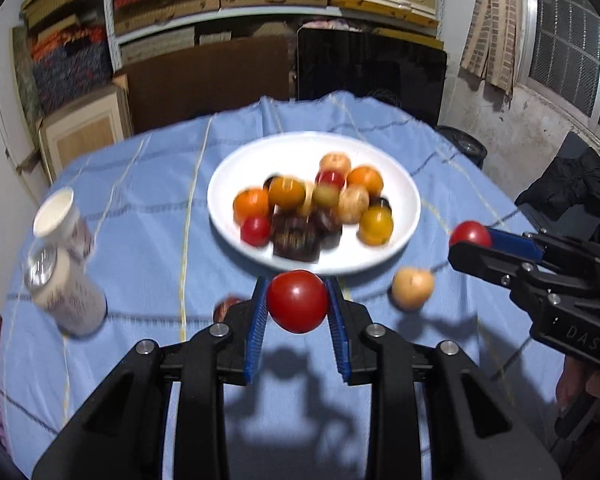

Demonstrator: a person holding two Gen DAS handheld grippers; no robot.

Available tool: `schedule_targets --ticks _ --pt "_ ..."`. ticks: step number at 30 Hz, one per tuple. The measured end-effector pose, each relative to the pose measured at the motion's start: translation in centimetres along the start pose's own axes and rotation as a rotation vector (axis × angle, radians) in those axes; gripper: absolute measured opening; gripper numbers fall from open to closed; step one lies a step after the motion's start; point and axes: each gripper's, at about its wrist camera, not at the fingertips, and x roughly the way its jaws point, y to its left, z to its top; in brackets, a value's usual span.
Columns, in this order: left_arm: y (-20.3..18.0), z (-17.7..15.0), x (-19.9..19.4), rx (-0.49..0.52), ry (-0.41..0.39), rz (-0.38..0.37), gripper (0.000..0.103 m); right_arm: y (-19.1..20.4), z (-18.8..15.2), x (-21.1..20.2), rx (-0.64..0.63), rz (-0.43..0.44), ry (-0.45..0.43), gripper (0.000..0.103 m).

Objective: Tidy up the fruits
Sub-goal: 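Place the tomato on the plate with the left tool while the right places its tomato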

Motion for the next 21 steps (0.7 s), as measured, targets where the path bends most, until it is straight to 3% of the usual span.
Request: schedule_targets --ticks 7,11,18,19,20,21 --pt "-0.6 4.2 4.4 -0.007 0.003 0.011 0.028 -2.3 4.6 4.1 0.055 0.0 -0.005 0.031" --pt "-0.4 6.0 8.3 -0.012 0.031 0.038 0.028 -3.6 5.9 7.4 0.09 -0.02 0.016 0.031" --pt "0.5 7.6 11.5 -0.048 0.029 0.042 0.029 -5.2 7.2 11.3 0.151 -0.017 0.038 0.032" --pt "0.6 7.9 11.6 -0.053 0.021 0.043 0.034 -5.3 7.2 11.5 0.166 -0.009 0.038 0.04" --pt "0.8 8.0 11.6 -0.06 0.017 0.044 0.055 -5.5 7.2 11.5 0.182 -0.004 0.031 0.052" --pt "1.0 8.2 11.5 -0.078 0.001 0.053 0.075 -5.6 7.1 11.3 0.195 -0.004 0.016 0.054"
